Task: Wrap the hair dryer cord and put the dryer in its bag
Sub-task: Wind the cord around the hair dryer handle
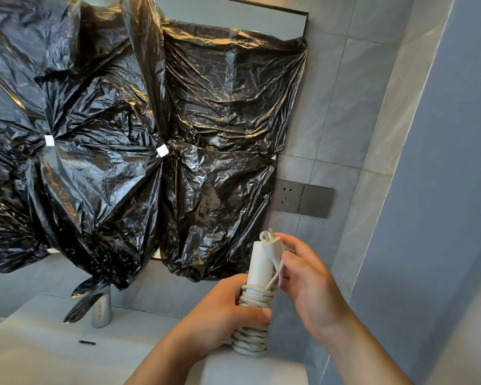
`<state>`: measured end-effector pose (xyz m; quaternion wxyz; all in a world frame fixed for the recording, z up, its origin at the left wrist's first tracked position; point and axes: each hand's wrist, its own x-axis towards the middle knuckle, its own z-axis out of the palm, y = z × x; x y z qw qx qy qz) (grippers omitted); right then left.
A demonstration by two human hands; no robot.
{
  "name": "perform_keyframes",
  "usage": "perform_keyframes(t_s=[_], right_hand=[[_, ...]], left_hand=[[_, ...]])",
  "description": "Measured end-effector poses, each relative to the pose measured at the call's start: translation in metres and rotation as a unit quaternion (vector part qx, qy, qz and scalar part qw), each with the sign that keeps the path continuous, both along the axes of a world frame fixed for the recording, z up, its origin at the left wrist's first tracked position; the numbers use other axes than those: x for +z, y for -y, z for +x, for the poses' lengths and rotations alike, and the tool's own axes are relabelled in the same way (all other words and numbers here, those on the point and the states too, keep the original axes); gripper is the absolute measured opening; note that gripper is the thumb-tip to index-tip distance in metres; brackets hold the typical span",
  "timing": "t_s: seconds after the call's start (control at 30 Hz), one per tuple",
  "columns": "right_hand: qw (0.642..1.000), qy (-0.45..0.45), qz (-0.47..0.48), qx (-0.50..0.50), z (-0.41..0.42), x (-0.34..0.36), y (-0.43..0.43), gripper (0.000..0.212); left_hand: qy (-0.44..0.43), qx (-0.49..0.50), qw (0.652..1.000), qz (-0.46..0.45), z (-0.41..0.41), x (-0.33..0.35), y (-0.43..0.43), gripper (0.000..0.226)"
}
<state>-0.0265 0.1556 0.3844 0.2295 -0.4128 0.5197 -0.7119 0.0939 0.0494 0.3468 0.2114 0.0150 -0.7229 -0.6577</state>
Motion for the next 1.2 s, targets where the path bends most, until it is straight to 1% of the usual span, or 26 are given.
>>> perform_keyframes(t_s=[0.03, 0.1, 0.17, 0.27, 0.33, 0.43, 0.5, 0.63, 0.7, 0.8, 0.83, 0.9, 0.93, 1.0, 1.1, 1.13, 1.2], right_hand=[[1.0, -0.012, 0.007, -0.001, -0.001, 0.0, -0.001, 0.052], [0.995, -0.081, 0.034, -0.043, 0.0, 0.0, 0.0, 0.056], [0.982, -0.144, 0.06, -0.108, 0.001, 0.0, 0.002, 0.051], [0.957, -0.224, 0.075, -0.167, 0.001, 0.003, 0.002, 0.035], [0.956, -0.219, 0.051, -0.188, 0.001, 0.006, 0.003, 0.022], [0.965, -0.184, 0.036, -0.182, 0.0, 0.006, 0.003, 0.017], [0.973, -0.17, 0.044, -0.152, -0.001, 0.005, 0.003, 0.02], [0.988, -0.122, 0.058, -0.071, -0.005, 0.004, 0.0, 0.038], [0.987, -0.117, 0.09, -0.056, -0.005, 0.006, -0.001, 0.036], [0.98, -0.133, 0.127, -0.075, -0.006, 0.009, 0.002, 0.029], [0.98, -0.134, 0.127, -0.08, -0.007, 0.01, 0.002, 0.028], [0.981, -0.128, 0.127, -0.076, -0.008, 0.012, 0.0, 0.024], [0.981, -0.124, 0.13, -0.071, -0.008, 0.013, 0.0, 0.02], [0.98, -0.124, 0.141, -0.067, -0.008, 0.013, 0.0, 0.012], [0.973, -0.145, 0.16, -0.078, -0.009, 0.014, 0.002, 0.008], [0.973, -0.15, 0.159, -0.079, -0.009, 0.014, 0.003, 0.007], [0.973, -0.151, 0.155, -0.077, -0.008, 0.013, 0.004, 0.005]], left_hand=[[-0.003, -0.002, 1.0, 0.006, 0.0, 0.0, 0.0, 0.055], [-0.003, -0.008, 1.0, 0.004, 0.001, 0.001, -0.001, 0.048], [0.002, -0.01, 1.0, -0.009, 0.0, 0.001, -0.001, 0.038], [0.009, -0.004, 0.999, -0.032, -0.001, -0.001, -0.002, 0.034], [0.01, -0.005, 0.999, -0.04, -0.002, -0.001, -0.003, 0.032], [0.013, -0.008, 0.999, -0.051, -0.001, -0.001, -0.004, 0.028], [0.017, -0.002, 0.999, -0.049, 0.0, -0.001, -0.003, 0.023], [0.01, 0.005, 0.999, -0.049, 0.0, -0.003, -0.001, 0.017], [0.008, -0.006, 0.998, -0.057, 0.0, -0.002, -0.001, 0.021], [0.023, -0.01, 0.997, -0.072, -0.001, -0.003, -0.002, 0.023], [0.033, -0.001, 0.997, -0.07, -0.001, -0.005, -0.002, 0.028], [0.054, 0.017, 0.996, -0.062, -0.002, -0.009, 0.001, 0.047], [0.063, 0.02, 0.996, -0.065, -0.003, -0.01, 0.003, 0.05], [0.064, 0.014, 0.995, -0.078, -0.003, -0.01, 0.005, 0.046], [0.056, 0.017, 0.995, -0.082, -0.002, -0.01, 0.005, 0.036], [0.058, 0.026, 0.995, -0.082, -0.002, -0.01, 0.005, 0.036], [0.062, 0.047, 0.993, -0.086, -0.003, -0.011, 0.006, 0.043]])
